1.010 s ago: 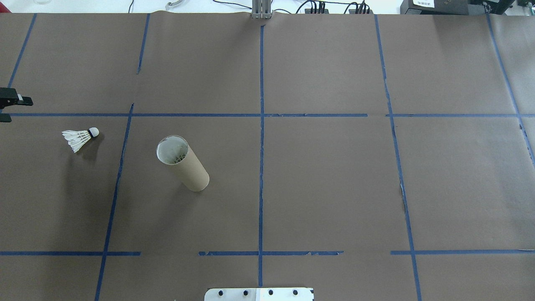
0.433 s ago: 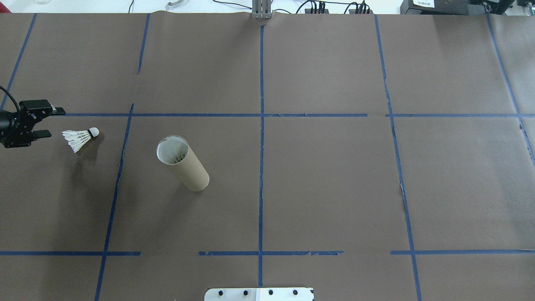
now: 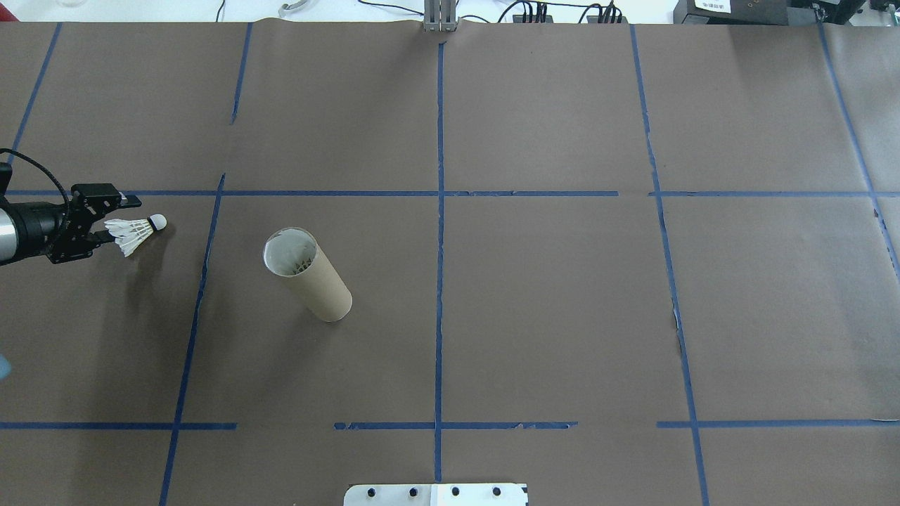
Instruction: Collect badminton balls into bucket
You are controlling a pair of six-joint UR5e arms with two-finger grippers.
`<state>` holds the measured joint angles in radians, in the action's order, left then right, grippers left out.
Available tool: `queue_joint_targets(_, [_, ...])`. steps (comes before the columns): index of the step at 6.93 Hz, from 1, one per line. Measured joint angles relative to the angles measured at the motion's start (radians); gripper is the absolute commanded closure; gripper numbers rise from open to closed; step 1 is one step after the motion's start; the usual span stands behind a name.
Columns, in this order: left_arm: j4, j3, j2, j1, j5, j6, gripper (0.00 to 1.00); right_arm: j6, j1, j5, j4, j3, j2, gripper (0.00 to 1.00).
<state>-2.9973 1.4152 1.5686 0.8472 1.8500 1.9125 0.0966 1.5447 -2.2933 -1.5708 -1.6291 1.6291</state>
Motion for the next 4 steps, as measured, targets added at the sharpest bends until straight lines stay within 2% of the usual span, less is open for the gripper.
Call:
queue_joint_targets(1, [-0.001,0.001,0.0,-0.001,0.0,0.009,1.0,0.0,0.0,0.0,0.0,0.0,0.0,0.0])
queue_joint_targets(4, [0.001,0.015,-0.005,-0.001,0.01,0.006,1.0,0.0,0.0,0.0,0.0,0.0,0.0,0.0])
